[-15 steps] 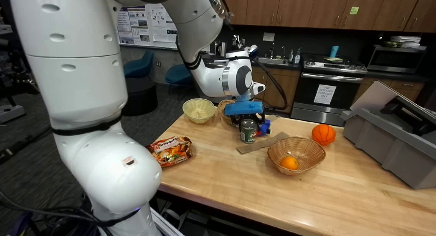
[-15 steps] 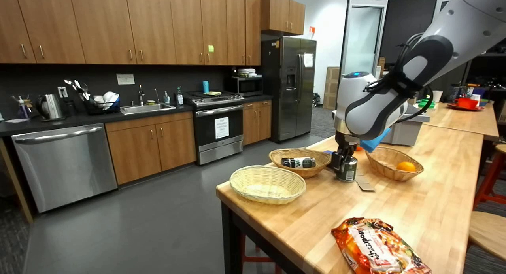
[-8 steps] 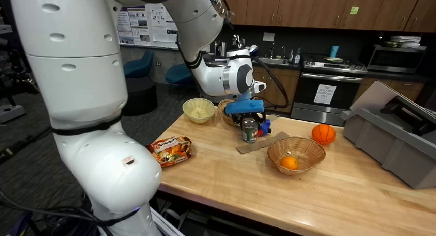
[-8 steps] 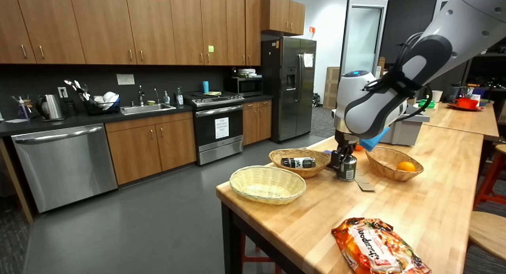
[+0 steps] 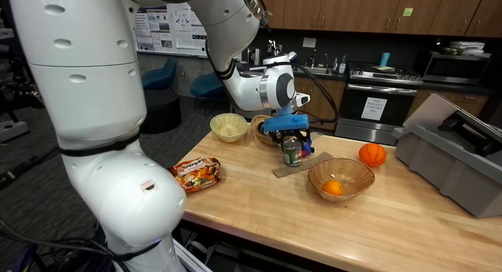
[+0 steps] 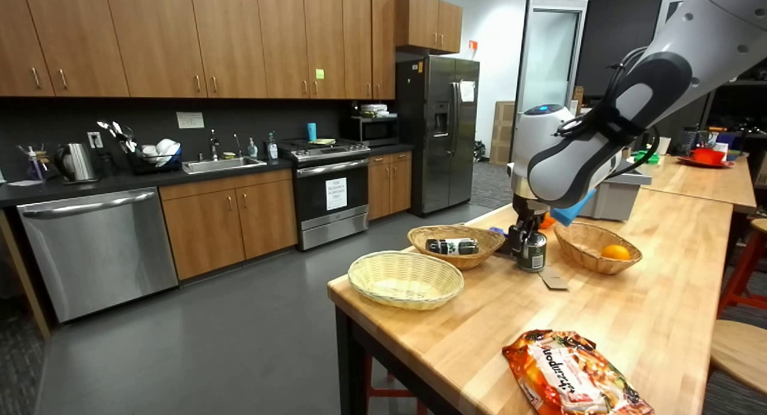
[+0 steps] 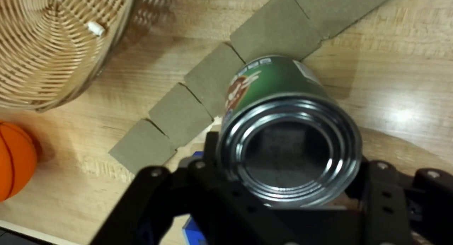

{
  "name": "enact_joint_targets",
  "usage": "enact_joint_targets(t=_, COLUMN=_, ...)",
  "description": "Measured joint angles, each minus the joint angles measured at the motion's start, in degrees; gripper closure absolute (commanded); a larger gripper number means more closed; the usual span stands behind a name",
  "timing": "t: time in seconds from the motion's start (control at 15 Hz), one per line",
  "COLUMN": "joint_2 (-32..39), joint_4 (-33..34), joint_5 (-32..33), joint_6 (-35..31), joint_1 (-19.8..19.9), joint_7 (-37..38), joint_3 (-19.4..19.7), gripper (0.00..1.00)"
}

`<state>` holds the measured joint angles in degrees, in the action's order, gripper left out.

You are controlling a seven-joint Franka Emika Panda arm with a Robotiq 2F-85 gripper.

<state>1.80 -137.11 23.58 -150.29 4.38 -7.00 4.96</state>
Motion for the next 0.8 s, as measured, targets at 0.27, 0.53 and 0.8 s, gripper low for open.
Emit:
enact_joint_targets(t=0.27, joint_2=-1.26, joint_4=-0.09, joint_5=2.27, joint_6=1.57, joint_1=0.04, joint_7=0.13, joint_3=0.55, gripper=0.50)
enact_joint_targets(t=0.53, joint_2=-3.99, joint_4=-0.19, joint_5=4.61, joint_6=4.74, joint_1=0.11, joint_7=0.23, joint_3=0.59, gripper=0.50)
enact_joint_targets(t=0.8, joint_2=-6.96, joint_4=-0.32, joint_5=5.50, joint_6=6.85, joint_1=-0.08, joint_7=0.15, joint_3=-0.24, gripper=0.50)
